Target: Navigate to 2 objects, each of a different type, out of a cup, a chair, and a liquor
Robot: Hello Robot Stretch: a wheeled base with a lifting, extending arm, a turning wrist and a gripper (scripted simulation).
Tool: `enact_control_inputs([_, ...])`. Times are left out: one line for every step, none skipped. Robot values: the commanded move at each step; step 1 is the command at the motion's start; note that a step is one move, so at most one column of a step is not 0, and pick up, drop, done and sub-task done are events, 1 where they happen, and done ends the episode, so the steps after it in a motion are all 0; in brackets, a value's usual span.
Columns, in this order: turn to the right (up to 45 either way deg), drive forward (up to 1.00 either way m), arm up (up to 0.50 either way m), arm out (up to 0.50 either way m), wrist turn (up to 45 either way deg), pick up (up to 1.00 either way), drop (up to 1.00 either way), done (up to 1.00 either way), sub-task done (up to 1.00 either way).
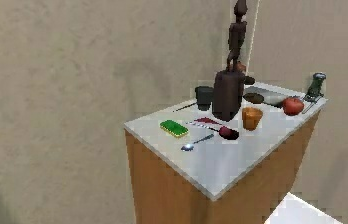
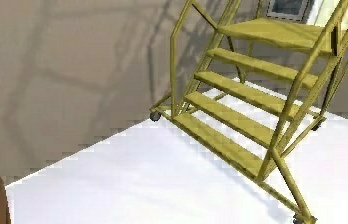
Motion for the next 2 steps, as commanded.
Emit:
enact_control_inputs([21.0, 0.00, 0.00, 0.00, 0.0, 0.00, 0.00, 0.00, 0.00])
enact_control_inputs([0.0, 0.00, 0.00, 0.00, 0.0, 0.00, 0.00, 1.00, 0.00])
